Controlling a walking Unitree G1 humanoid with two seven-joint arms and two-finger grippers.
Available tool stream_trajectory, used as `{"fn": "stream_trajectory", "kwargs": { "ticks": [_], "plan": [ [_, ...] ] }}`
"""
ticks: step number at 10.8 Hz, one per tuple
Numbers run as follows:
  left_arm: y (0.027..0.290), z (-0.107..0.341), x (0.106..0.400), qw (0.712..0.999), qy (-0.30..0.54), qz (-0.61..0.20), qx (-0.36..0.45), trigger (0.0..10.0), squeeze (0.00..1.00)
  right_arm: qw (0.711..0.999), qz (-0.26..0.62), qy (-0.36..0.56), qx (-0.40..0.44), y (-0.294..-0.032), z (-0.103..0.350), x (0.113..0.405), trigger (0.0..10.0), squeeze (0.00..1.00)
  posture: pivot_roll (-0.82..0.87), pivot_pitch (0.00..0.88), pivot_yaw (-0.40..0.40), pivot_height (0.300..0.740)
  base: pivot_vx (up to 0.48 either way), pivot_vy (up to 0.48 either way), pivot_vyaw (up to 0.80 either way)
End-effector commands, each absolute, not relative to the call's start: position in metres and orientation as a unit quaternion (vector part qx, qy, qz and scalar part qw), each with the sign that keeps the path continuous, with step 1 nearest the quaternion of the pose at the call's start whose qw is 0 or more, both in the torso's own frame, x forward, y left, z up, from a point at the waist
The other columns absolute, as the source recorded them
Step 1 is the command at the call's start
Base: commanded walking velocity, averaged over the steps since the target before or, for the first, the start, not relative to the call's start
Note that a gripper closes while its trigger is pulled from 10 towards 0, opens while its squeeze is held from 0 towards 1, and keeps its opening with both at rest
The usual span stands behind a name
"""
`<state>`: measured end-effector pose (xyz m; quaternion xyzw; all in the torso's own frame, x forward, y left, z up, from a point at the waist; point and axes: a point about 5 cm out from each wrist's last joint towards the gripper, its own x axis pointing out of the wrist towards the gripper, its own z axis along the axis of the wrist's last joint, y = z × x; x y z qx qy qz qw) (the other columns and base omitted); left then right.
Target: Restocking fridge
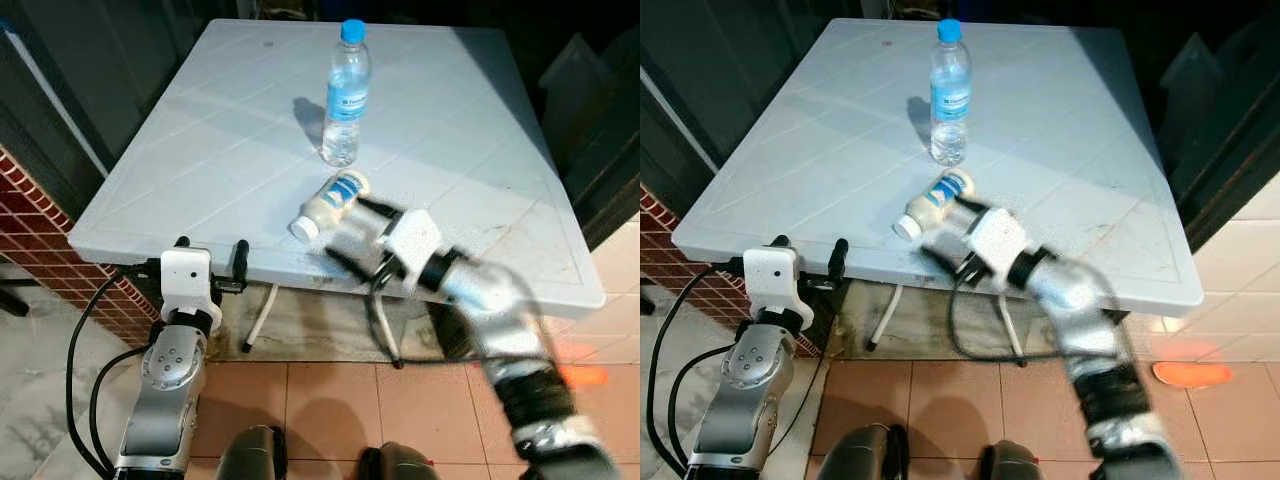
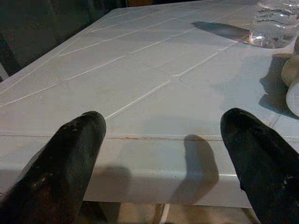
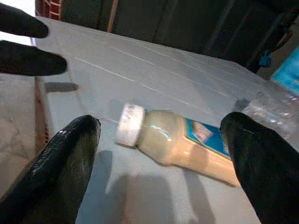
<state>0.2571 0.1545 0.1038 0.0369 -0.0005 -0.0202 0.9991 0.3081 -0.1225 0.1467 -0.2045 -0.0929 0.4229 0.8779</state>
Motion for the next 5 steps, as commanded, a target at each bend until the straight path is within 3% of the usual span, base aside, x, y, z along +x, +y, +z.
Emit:
{"fn": "stream_trajectory", "kwargs": {
  "ticks": [1, 3, 5],
  "plan": [
    [0.1584, 0.1018, 0.2567, 0.999, 0.007, -0.016, 0.037, 10.0, 0.0, 0.877, 0.423, -0.096, -0.209, -0.1212, 0.1491, 0.3113, 10.0, 0.0, 0.02, 0.087, 0.042, 0.74, 0.0, 0.281, 0.0],
    [0.1575, 0.1018, 0.2569, 0.999, 0.007, -0.016, 0.035, 10.0, 0.0, 0.88, 0.413, -0.096, -0.215, -0.1243, 0.1537, 0.3164, 10.0, 0.0, 0.02, 0.087, 0.042, 0.74, 0.0, 0.296, -0.6],
    [0.1583, 0.102, 0.2561, 0.999, 0.006, -0.02, 0.042, 10.0, 0.0, 0.877, 0.406, -0.11, -0.234, -0.1227, 0.1546, 0.3155, 10.0, 0.0, 0.02, 0.088, 0.04, 0.74, 0.0, 0.422, 0.0]
  ]
}}
